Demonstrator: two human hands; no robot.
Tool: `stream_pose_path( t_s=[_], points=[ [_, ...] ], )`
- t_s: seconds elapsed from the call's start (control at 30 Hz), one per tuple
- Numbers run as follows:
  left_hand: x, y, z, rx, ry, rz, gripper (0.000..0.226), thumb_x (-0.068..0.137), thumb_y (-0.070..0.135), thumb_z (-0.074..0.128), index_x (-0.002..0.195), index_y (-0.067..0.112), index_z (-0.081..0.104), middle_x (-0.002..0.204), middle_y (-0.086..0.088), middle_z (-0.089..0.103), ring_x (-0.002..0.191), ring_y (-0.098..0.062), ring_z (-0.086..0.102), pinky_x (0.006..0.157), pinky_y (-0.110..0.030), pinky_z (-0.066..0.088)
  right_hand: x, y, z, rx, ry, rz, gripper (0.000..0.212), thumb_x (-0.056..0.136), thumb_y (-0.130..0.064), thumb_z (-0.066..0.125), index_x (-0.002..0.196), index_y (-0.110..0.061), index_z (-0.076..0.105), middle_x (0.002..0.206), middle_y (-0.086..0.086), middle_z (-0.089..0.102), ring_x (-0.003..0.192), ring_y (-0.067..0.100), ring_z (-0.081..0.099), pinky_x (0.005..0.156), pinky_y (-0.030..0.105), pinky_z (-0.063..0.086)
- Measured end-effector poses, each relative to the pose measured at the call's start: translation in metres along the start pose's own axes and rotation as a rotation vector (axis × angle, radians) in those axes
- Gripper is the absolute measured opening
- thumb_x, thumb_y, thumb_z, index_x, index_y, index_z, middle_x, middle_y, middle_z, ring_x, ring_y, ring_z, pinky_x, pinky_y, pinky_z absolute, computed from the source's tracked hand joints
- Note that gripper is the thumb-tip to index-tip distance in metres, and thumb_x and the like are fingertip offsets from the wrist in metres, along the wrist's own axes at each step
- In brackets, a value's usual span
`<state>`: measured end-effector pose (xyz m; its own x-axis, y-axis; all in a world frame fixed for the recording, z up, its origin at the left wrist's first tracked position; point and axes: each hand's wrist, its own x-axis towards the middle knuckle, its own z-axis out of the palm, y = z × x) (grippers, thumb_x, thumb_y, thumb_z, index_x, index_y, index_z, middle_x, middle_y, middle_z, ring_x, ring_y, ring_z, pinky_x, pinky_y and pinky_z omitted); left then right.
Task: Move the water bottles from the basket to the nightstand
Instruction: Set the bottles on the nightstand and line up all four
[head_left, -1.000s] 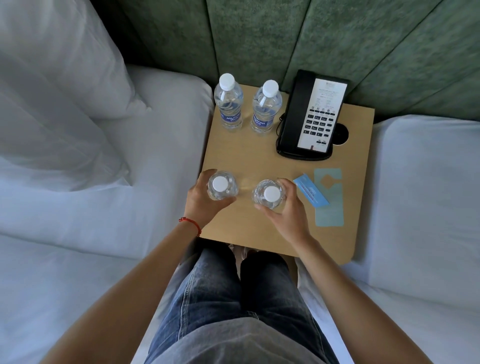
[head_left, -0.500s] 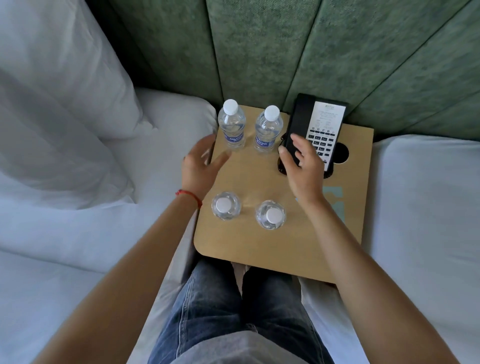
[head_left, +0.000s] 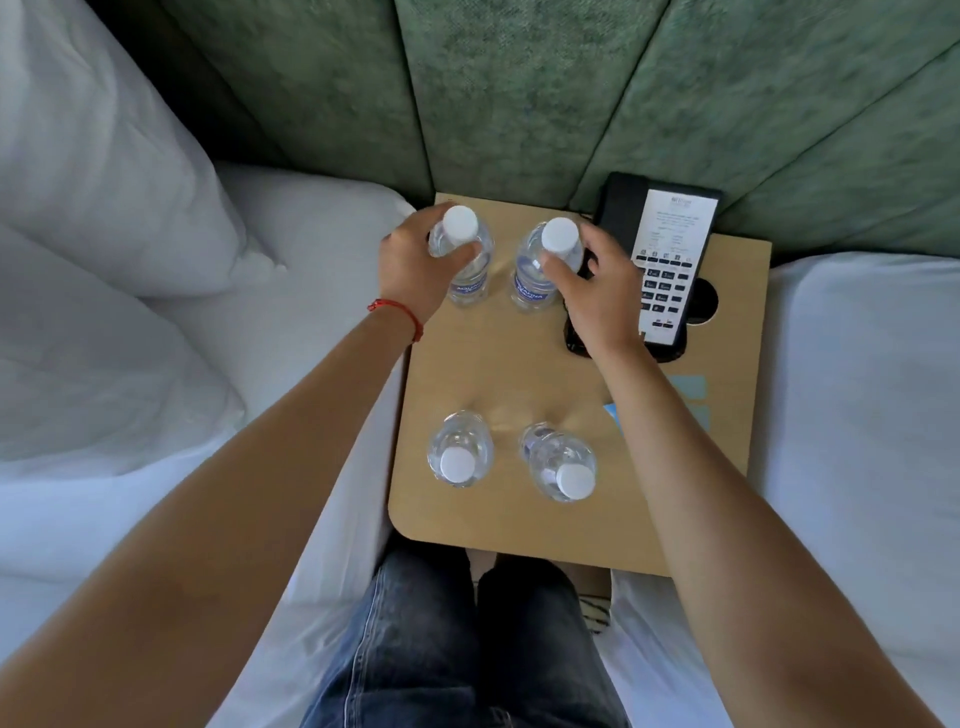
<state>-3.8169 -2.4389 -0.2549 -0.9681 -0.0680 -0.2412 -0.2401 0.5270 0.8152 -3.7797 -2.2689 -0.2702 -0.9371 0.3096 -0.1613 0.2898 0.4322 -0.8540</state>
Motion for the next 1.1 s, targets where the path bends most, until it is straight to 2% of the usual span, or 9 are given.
stream_pose_path(
  t_s=[0.1,0.17,0.3,0.43,0.53,0.77,0.97,1.1],
  points=[
    [0.003,-0.002,0.003,0.013,0.033,0.036,0.04,0.073,0.016,0.075,0.111,0.01,0.064,0.108,-0.011,0.069,0.101,-0.024,0.062,0.092,-0.034,0.048,0.004,-0.003,0.004,0.027,0.041,-0.046,0.034,0.076,-0.023,0.072,0.106,-0.008,0.065,0.099,-0.004,0.066,0.092,0.01,0.061,0.087,0.03,0.051],
    [0.005,-0.003,0.004,0.008,0.056,0.057,0.039,0.072,0.016,0.076,0.11,0.01,0.066,0.106,-0.01,0.07,0.1,-0.023,0.063,0.091,-0.033,0.048,0.007,-0.004,0.003,0.051,0.043,-0.076,0.03,0.074,-0.022,0.073,0.1,-0.008,0.068,0.092,-0.006,0.065,0.086,0.008,0.061,0.082,0.029,0.052],
    [0.014,-0.003,0.003,-0.018,0.054,0.078,0.038,0.071,0.015,0.075,0.108,0.01,0.067,0.104,-0.006,0.07,0.096,-0.016,0.063,0.088,-0.025,0.048,0.019,-0.004,-0.003,0.06,-0.018,-0.094,0.032,0.073,-0.02,0.074,0.101,-0.005,0.069,0.098,0.008,0.071,0.092,0.021,0.066,0.085,0.038,0.053],
    [0.036,0.001,0.003,-0.016,-0.004,0.084,0.04,0.071,0.014,0.076,0.109,0.009,0.066,0.106,-0.006,0.07,0.093,-0.009,0.06,0.086,-0.02,0.047,0.039,-0.007,-0.012,0.055,-0.083,-0.074,0.031,0.074,-0.019,0.075,0.1,-0.005,0.068,0.091,0.007,0.069,0.086,0.02,0.064,0.082,0.043,0.053],
    [0.052,0.007,0.003,-0.014,-0.047,0.122,0.04,0.069,0.014,0.077,0.108,0.008,0.067,0.102,0.001,0.067,0.093,-0.008,0.061,0.083,-0.015,0.047,0.049,-0.009,-0.014,0.038,-0.103,-0.08,0.033,0.074,-0.018,0.075,0.103,-0.004,0.067,0.097,0.012,0.07,0.092,0.026,0.065,0.085,0.044,0.052],
    [0.079,0.015,0.005,-0.007,-0.127,0.184,0.042,0.069,0.009,0.077,0.109,0.005,0.065,0.111,-0.01,0.067,0.099,-0.013,0.062,0.092,-0.032,0.05,0.074,-0.012,-0.017,-0.012,-0.151,-0.149,0.039,0.075,-0.016,0.074,0.111,-0.005,0.065,0.109,0.011,0.068,0.104,0.025,0.063,0.093,0.043,0.049],
    [0.085,0.01,0.002,0.005,-0.168,0.18,0.046,0.068,0.009,0.078,0.112,0.007,0.064,0.114,-0.009,0.066,0.106,-0.017,0.062,0.096,-0.038,0.049,0.087,-0.012,-0.018,-0.006,-0.194,-0.111,0.042,0.077,-0.016,0.071,0.116,-0.003,0.061,0.114,0.011,0.066,0.11,0.024,0.061,0.097,0.045,0.046],
    [0.086,0.008,0.004,-0.015,-0.172,0.161,0.048,0.067,0.009,0.079,0.113,0.009,0.064,0.115,-0.007,0.066,0.105,-0.013,0.062,0.096,-0.035,0.049,0.09,-0.011,-0.015,-0.012,-0.166,-0.087,0.046,0.075,-0.016,0.072,0.118,-0.004,0.06,0.117,0.011,0.065,0.112,0.024,0.059,0.098,0.044,0.046]
  ],
)
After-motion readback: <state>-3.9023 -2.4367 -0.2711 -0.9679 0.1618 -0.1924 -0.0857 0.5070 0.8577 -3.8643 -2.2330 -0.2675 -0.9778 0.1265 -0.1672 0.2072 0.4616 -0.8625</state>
